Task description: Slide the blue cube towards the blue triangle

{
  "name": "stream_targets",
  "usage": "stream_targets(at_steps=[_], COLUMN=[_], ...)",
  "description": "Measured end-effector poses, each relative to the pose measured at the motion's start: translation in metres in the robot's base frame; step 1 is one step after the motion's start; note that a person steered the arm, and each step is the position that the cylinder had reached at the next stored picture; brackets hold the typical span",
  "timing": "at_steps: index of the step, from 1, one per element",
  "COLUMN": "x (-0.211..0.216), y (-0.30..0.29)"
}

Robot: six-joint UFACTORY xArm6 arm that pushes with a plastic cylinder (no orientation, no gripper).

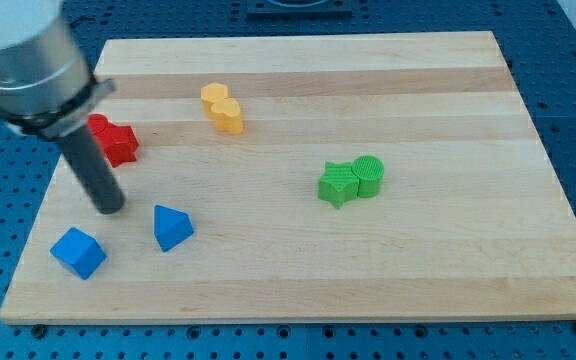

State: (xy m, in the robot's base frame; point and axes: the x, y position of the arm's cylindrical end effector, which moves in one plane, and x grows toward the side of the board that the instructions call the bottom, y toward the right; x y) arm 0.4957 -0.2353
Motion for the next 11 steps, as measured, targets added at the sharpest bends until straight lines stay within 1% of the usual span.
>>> stream_targets(at_steps=[1,3,4,6,9,11], x=[0.017,0.108,0.115,0.078,0.046,0.113], y=[-0.041,-0.049,-0.046,-0.046,0.001,0.001])
